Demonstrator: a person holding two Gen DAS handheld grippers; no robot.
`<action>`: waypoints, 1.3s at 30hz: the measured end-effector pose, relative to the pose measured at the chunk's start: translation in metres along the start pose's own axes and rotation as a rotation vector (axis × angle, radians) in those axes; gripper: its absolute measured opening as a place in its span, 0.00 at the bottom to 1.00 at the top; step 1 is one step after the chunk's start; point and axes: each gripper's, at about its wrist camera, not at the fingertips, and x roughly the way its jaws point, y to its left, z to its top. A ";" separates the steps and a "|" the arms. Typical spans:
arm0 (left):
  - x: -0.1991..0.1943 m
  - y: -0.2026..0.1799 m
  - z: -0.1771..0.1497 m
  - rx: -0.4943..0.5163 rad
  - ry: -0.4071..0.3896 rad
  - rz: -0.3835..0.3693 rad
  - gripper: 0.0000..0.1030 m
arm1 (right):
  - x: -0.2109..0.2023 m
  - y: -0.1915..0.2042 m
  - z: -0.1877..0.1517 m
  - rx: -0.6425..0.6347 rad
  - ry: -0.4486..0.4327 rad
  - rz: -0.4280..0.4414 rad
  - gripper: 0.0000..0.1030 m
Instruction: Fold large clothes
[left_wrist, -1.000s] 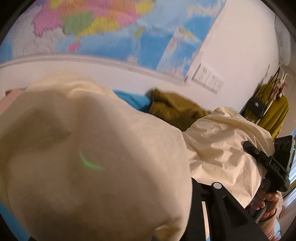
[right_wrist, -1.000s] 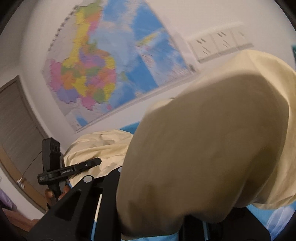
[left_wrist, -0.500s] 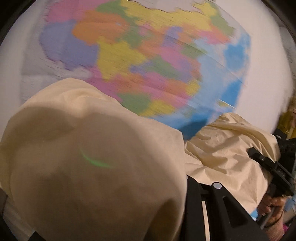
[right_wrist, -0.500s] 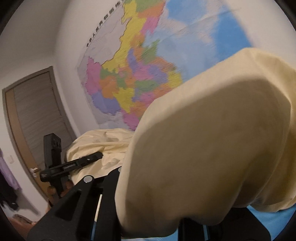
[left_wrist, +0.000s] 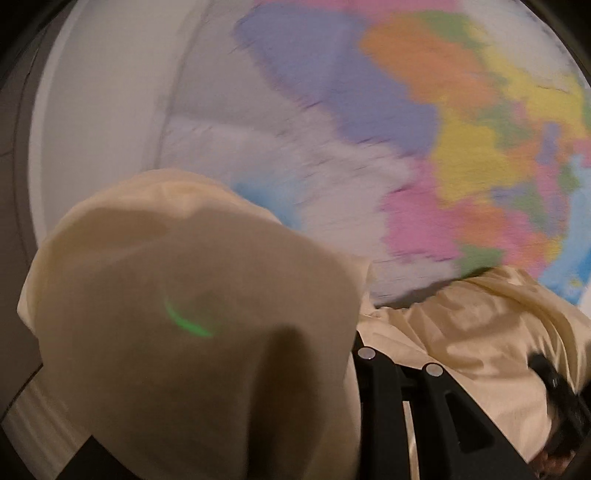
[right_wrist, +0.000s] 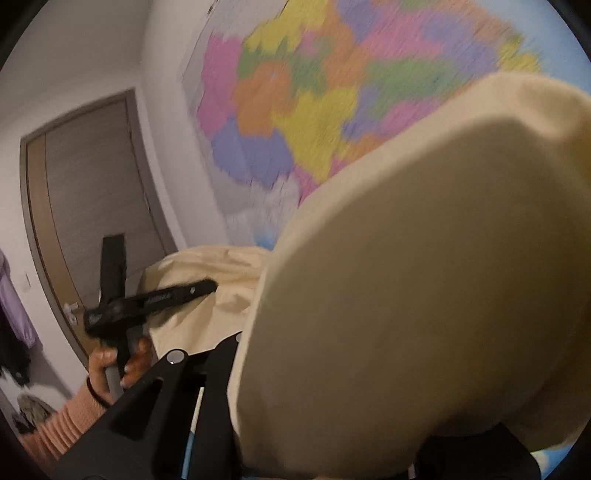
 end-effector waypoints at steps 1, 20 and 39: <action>0.015 0.017 -0.010 -0.039 0.027 0.019 0.24 | 0.019 -0.004 -0.018 0.020 0.064 0.011 0.16; 0.077 0.095 -0.083 -0.125 0.271 0.211 0.55 | -0.079 -0.091 -0.101 0.319 0.245 -0.102 0.55; -0.032 -0.010 -0.100 0.104 0.097 0.186 0.79 | -0.066 -0.061 -0.069 -0.020 0.347 -0.264 0.15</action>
